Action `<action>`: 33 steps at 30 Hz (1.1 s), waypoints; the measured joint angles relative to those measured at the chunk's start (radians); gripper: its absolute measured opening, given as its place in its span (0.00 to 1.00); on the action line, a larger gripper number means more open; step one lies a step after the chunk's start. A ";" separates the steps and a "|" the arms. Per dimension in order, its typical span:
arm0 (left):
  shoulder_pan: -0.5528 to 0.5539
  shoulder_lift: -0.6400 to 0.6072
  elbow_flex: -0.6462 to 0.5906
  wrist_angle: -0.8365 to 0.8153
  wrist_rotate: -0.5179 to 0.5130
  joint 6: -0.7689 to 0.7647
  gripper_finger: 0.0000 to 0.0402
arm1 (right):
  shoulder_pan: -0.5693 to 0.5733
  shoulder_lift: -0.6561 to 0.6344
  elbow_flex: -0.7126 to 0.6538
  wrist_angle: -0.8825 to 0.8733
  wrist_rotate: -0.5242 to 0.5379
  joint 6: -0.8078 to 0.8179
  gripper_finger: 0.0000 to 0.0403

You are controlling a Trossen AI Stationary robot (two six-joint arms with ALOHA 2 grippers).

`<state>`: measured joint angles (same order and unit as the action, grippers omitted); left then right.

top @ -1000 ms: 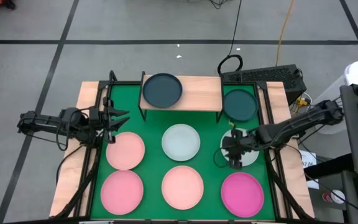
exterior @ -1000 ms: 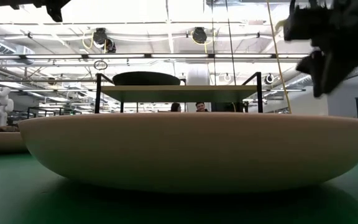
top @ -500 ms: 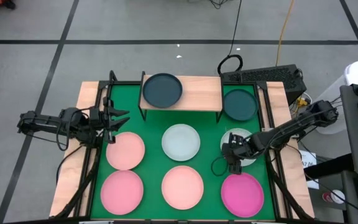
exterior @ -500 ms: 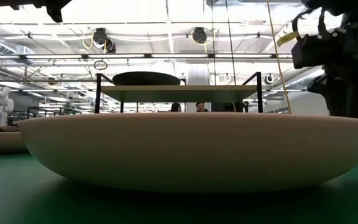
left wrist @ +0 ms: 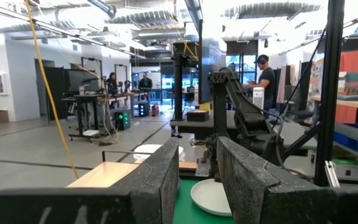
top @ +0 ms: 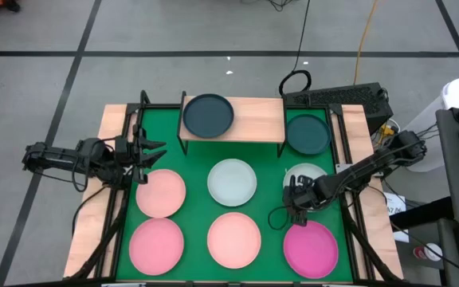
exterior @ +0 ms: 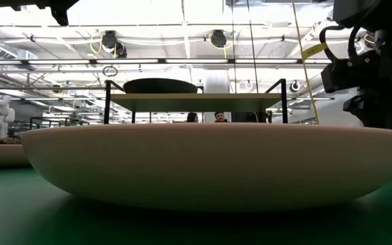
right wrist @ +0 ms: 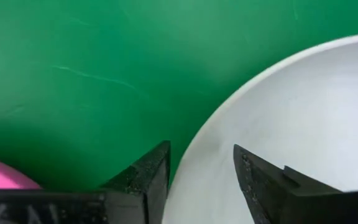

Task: Place and stack plates onto a shelf
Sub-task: Stack the right white plate on top of the black plate on the shelf

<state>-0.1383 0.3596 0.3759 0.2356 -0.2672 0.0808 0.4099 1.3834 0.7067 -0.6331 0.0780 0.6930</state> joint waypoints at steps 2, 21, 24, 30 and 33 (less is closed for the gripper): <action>0.000 0.000 0.000 -0.001 0.000 -0.002 0.29 | 0.000 0.001 0.000 -0.008 0.000 0.003 0.33; 0.000 0.000 0.000 0.017 0.025 -0.009 0.29 | 0.000 -0.174 0.001 0.002 0.000 0.002 0.01; 0.000 0.000 0.000 0.018 0.025 -0.008 0.29 | 0.000 -0.254 0.020 0.004 -0.005 0.001 0.00; 0.000 0.000 0.000 0.030 0.027 -0.008 0.29 | 0.000 -0.372 0.092 0.101 -0.001 -0.077 0.00; 0.000 0.000 0.000 0.040 0.027 -0.008 0.29 | -0.007 -0.389 0.153 0.170 0.027 -0.183 0.00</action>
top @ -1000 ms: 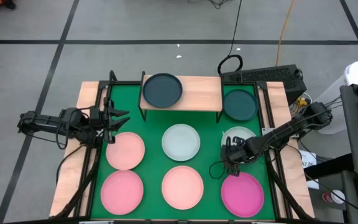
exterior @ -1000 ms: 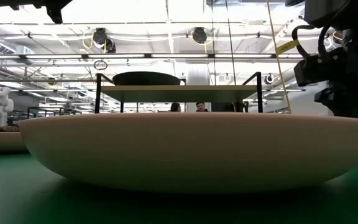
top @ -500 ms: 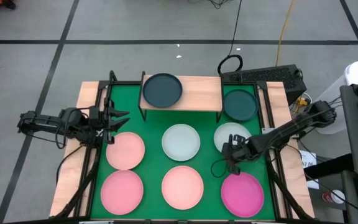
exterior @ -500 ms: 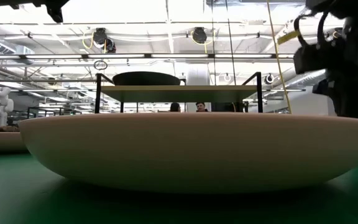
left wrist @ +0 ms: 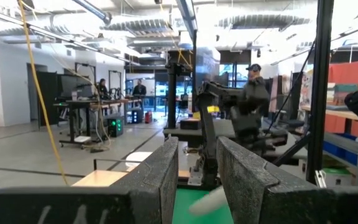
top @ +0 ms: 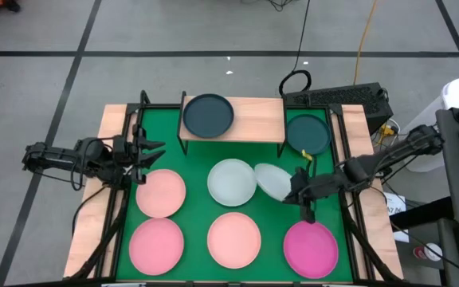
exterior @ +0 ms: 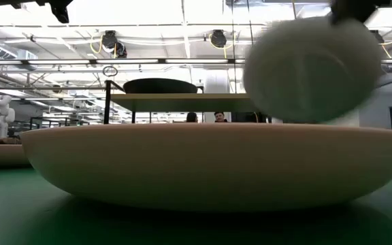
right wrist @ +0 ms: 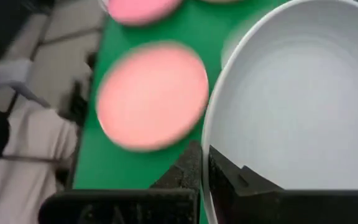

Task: Place and stack plates onto a shelf
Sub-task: Stack the right white plate on top of the black plate on the shelf

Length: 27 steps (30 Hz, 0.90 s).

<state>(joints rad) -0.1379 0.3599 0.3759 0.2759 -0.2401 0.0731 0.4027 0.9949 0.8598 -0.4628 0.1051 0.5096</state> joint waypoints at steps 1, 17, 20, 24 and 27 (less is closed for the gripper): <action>0.000 0.000 0.000 0.006 0.000 0.000 0.29 | -0.004 0.001 0.022 0.013 0.003 -0.039 0.00; 0.000 0.007 0.001 0.096 0.000 0.037 0.29 | -0.305 0.314 0.389 0.301 0.295 -0.869 0.00; 0.000 0.010 0.001 0.097 -0.004 0.052 0.29 | -0.400 0.414 0.465 0.301 0.186 -0.905 0.00; 0.000 0.010 0.001 0.105 -0.006 0.060 0.29 | -0.497 0.546 0.574 0.262 0.076 -0.948 0.00; 0.000 0.010 0.001 0.103 -0.006 0.063 0.29 | -0.547 0.631 0.648 0.234 0.043 -0.988 0.00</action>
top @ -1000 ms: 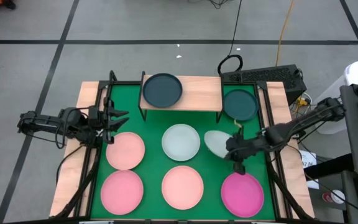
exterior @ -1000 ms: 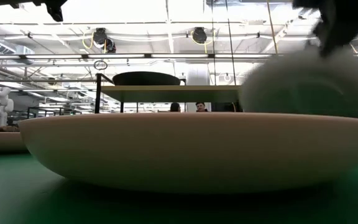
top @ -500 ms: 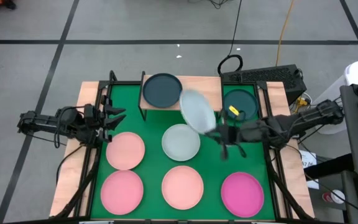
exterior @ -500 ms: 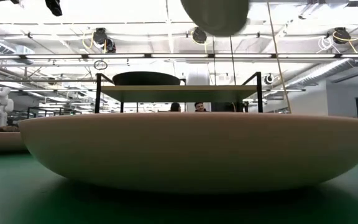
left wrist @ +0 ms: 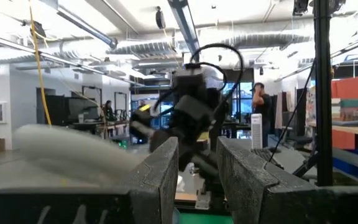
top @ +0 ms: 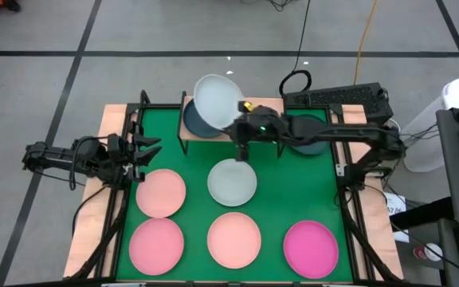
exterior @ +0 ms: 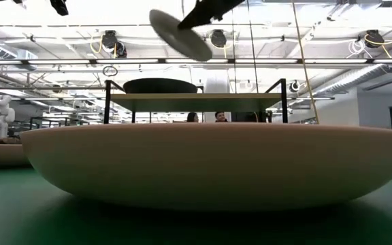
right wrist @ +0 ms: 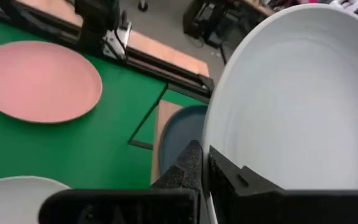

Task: Place and stack plates onto a shelf
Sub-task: Stack the right white plate on top of the black plate on the shelf

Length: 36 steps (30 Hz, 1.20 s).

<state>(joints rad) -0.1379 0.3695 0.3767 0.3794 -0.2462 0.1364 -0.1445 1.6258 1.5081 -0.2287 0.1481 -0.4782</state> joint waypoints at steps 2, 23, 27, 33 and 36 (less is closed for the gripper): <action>0.000 0.000 0.000 0.000 0.000 0.000 0.29 | -0.028 0.048 0.032 -0.002 -0.044 -0.012 0.00; 0.000 0.004 0.000 -0.003 -0.017 0.010 0.29 | -0.098 0.225 0.069 0.089 -0.148 -0.066 0.02; 0.000 0.004 0.000 -0.004 -0.017 0.011 0.29 | -0.098 0.225 0.069 0.083 -0.148 -0.066 0.03; 0.000 0.004 0.000 -0.007 -0.016 0.011 0.29 | -0.098 0.224 0.069 0.074 -0.148 -0.066 0.04; 0.000 0.004 0.000 -0.007 -0.017 0.011 0.29 | -0.098 0.225 0.069 0.073 -0.149 -0.069 0.04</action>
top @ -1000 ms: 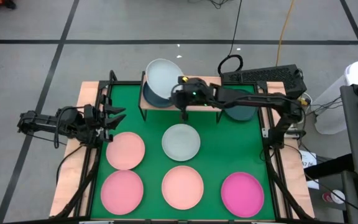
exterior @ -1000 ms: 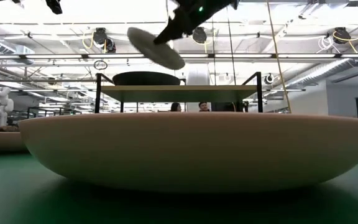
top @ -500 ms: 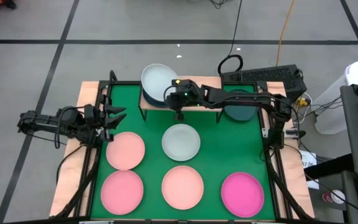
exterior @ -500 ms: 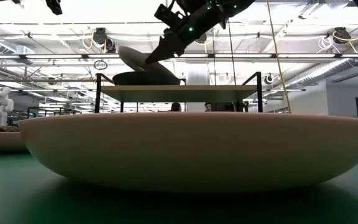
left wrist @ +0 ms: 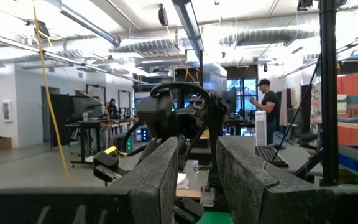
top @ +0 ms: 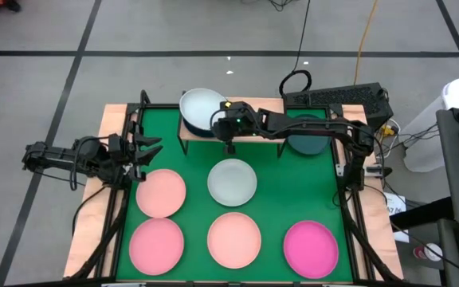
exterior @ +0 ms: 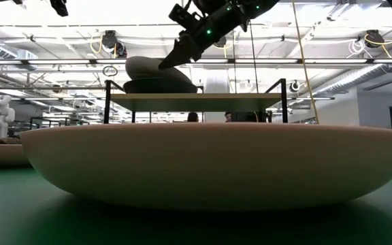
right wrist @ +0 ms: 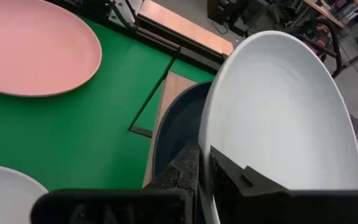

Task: Place and stack plates onto a shelf
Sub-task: Stack the right white plate on top of the black plate on the shelf

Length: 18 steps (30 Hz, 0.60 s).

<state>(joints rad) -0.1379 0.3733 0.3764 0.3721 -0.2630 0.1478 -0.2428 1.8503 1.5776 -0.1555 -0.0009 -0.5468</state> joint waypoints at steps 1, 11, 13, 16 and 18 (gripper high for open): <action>0.000 0.000 0.000 0.000 0.000 0.000 0.29 | 0.000 0.000 0.000 0.000 0.000 0.000 0.04; 0.000 0.000 0.000 0.000 0.000 0.000 0.29 | 0.000 0.000 0.000 0.015 0.000 -0.012 0.16; 0.000 0.000 0.000 0.000 0.000 0.000 0.29 | 0.000 0.000 0.000 0.016 0.000 -0.012 0.19; 0.000 0.000 0.000 0.000 0.000 0.000 0.29 | 0.002 0.000 0.000 0.015 0.000 -0.012 0.22; 0.000 0.000 0.000 -0.001 0.000 0.000 0.29 | 0.004 -0.005 0.000 0.005 0.000 -0.012 0.23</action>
<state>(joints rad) -0.1379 0.3733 0.3763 0.3716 -0.2630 0.1482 -0.2393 1.8453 1.5776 -0.1502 -0.0008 -0.5585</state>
